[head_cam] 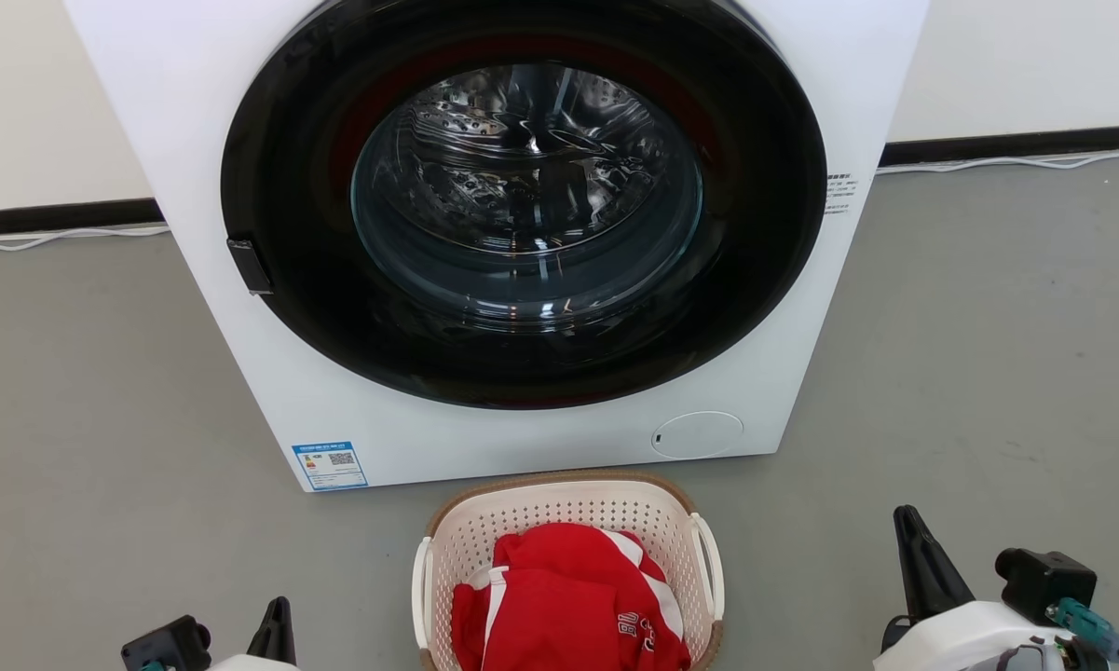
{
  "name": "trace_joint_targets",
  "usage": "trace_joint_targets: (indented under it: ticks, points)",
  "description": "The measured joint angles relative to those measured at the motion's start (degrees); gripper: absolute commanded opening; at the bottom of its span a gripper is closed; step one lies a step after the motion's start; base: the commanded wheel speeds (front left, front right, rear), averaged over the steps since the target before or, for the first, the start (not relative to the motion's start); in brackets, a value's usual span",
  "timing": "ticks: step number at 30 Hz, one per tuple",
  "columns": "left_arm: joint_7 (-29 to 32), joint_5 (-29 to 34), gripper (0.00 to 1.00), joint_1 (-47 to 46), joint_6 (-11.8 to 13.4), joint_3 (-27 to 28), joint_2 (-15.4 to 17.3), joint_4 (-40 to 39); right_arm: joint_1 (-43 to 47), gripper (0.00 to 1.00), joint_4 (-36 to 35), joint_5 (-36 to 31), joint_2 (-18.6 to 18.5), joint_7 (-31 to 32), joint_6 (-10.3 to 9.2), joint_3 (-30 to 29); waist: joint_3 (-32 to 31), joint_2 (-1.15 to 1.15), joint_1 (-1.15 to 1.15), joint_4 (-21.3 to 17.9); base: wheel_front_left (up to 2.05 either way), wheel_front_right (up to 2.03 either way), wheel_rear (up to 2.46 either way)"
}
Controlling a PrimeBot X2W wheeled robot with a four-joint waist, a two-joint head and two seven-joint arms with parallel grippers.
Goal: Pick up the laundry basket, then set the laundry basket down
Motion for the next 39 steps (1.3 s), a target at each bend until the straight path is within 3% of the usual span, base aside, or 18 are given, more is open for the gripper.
trace_joint_targets:
  ticks: [39]
  points:
    - [6.1, -19.2, 0.00, -0.1, -4.0, 4.4, -2.2, -4.8, 0.0, 0.00, -3.7, 26.3, 0.8, 5.9, 0.00, -2.0, 0.3, 0.00, -0.01, 0.5, 0.00, 0.00, 0.00]
